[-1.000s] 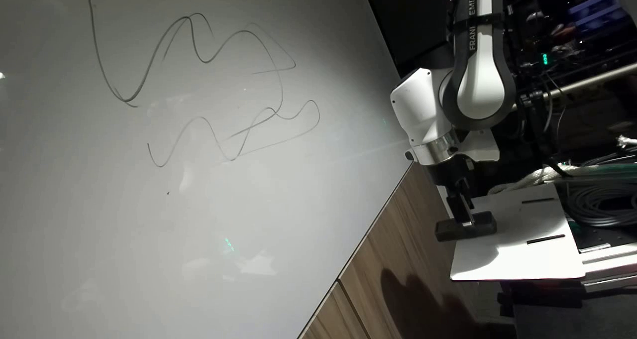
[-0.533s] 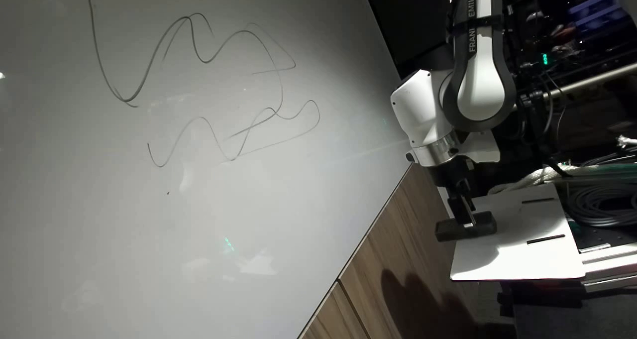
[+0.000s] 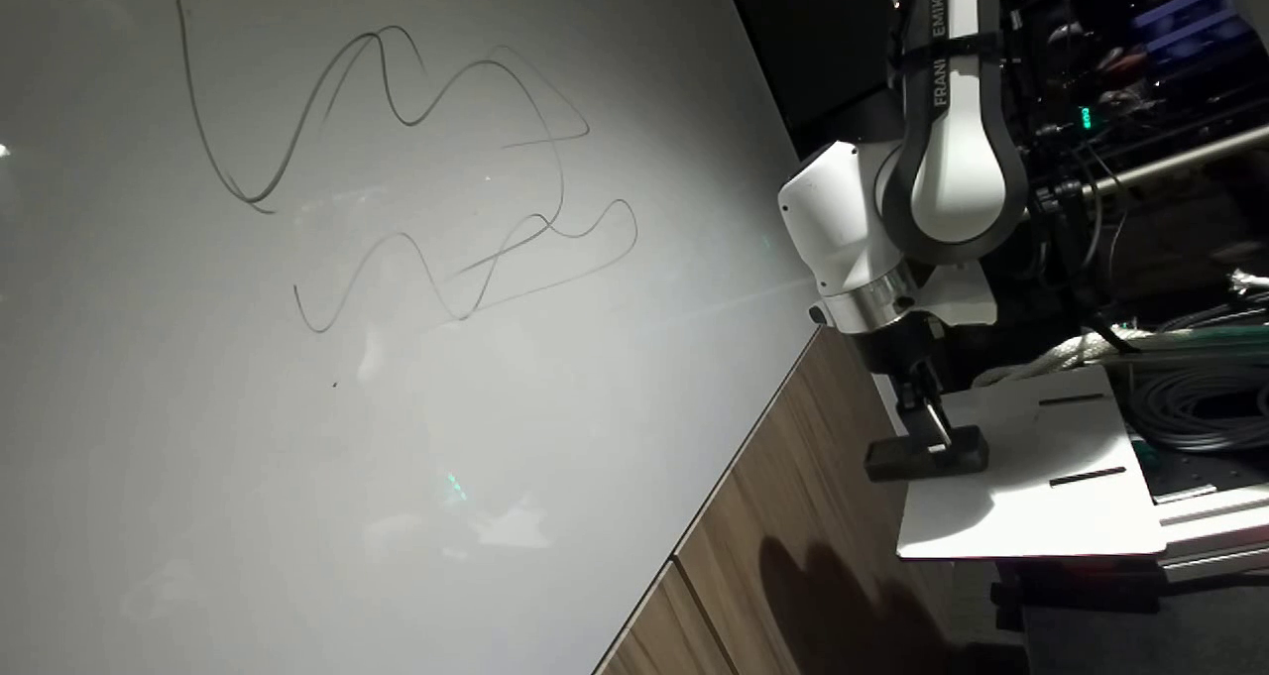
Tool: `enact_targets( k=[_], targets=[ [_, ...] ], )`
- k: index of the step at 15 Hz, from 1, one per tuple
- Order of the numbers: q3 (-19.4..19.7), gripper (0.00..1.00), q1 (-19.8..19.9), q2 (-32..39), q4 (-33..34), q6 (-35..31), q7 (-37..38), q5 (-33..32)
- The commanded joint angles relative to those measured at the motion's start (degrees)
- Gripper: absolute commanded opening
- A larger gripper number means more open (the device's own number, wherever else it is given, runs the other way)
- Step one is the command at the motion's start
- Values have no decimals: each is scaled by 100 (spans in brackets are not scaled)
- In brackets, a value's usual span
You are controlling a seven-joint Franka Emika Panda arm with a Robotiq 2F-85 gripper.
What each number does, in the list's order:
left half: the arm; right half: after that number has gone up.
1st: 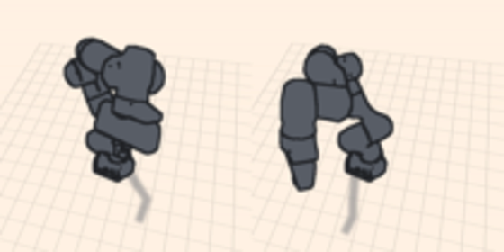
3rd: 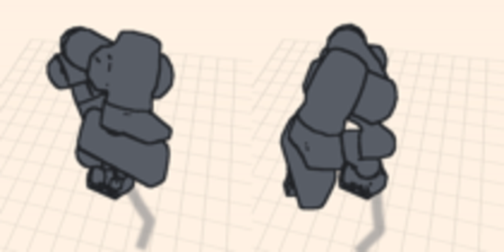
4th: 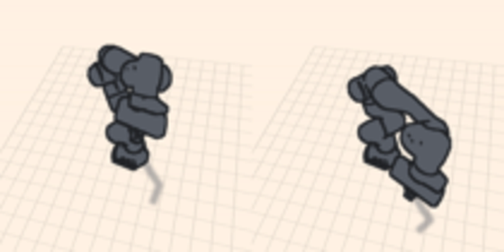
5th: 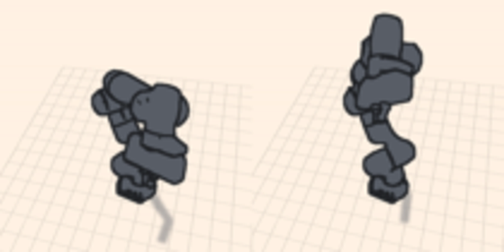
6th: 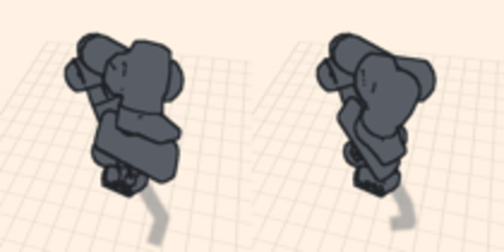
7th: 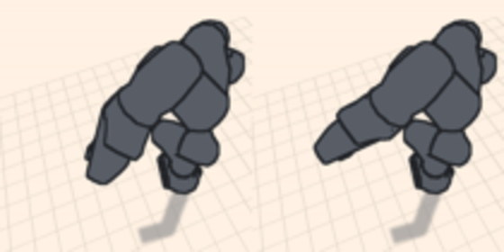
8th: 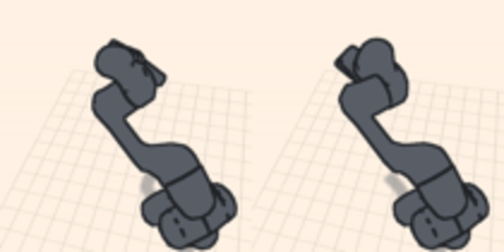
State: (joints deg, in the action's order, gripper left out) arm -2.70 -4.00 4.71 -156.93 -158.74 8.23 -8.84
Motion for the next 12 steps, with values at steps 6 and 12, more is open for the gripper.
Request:
enact_targets(
  k=[6,12],
  targets=[
    [8,30,-57,-33,-17,-86,90,-15],
    [-122,30,-269,-799,73,370,506,-436]
  ],
)
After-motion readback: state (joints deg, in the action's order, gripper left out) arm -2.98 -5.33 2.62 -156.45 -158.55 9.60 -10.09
